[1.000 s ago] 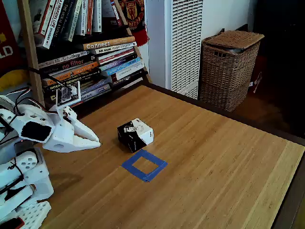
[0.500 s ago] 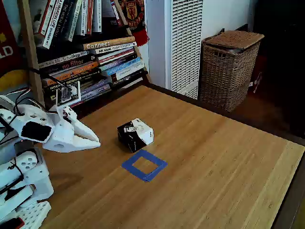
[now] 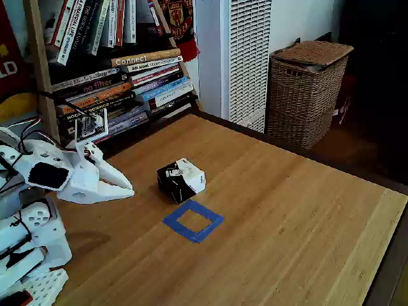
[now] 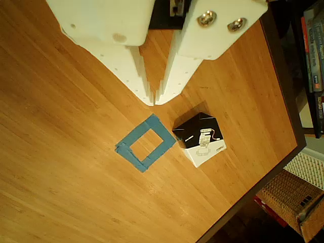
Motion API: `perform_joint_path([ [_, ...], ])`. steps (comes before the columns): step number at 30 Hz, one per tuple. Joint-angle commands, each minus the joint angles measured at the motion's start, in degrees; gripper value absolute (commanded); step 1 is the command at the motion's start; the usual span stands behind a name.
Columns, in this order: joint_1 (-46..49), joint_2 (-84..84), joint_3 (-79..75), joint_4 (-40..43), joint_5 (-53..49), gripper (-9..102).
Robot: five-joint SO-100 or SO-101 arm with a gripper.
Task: Push the box on top of the target
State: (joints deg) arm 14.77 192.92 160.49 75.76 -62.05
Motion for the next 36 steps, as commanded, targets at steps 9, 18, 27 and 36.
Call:
perform_joint_path([
  [9, 1.32, 0.70, -0.18, 0.62, -19.86, 0],
  [18, -1.58, 0.62, -0.18, -1.14, -25.49, 1],
  [27, -2.11, 0.62, -0.53, -4.66, -32.61, 0],
  [36, -4.22, 0.53, -6.77, -4.13, -38.41, 0],
])
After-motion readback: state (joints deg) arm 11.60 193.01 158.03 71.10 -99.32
